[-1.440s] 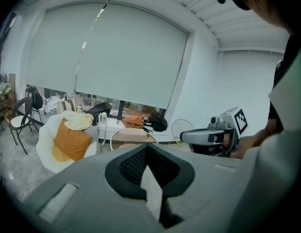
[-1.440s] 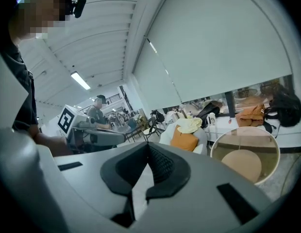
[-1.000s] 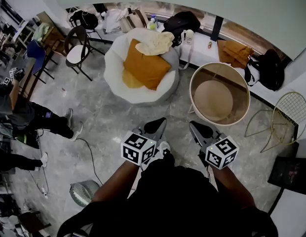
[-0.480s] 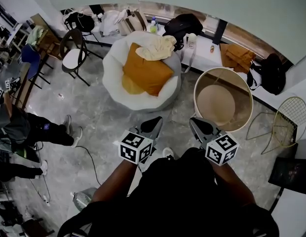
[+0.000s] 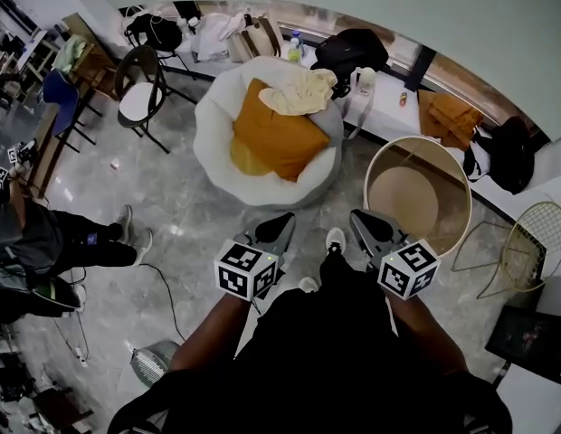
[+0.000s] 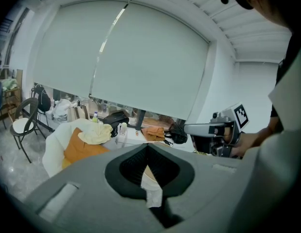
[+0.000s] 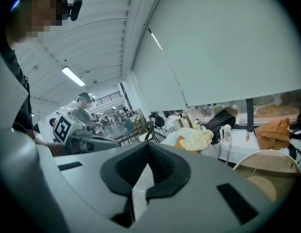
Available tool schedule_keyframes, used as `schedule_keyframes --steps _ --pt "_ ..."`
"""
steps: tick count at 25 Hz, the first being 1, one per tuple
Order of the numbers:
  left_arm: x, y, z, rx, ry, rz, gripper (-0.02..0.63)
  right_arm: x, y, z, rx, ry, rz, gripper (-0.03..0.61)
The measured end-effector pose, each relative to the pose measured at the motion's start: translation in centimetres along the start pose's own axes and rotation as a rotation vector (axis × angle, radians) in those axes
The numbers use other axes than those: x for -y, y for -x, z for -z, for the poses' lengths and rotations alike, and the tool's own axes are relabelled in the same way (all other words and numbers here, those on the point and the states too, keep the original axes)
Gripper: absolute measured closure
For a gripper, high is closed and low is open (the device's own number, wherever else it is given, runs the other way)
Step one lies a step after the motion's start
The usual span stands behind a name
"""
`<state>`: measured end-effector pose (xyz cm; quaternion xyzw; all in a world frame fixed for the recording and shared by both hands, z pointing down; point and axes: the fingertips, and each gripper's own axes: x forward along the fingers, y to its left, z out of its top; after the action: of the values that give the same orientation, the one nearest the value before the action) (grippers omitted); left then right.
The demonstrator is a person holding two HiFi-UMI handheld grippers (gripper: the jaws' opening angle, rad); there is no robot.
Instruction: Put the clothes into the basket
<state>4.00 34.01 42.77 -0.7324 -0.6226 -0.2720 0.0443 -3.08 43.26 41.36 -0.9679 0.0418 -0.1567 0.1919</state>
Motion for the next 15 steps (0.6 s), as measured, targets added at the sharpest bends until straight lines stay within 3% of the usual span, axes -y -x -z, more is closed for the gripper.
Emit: schedule_keyframes --steps 15 --pt "-7.3 -9.5 -9.8 0.032 0.025 -0.115 0.62 10.2 -9.8 -8.4 -0.019 0.004 -0.115 0.564"
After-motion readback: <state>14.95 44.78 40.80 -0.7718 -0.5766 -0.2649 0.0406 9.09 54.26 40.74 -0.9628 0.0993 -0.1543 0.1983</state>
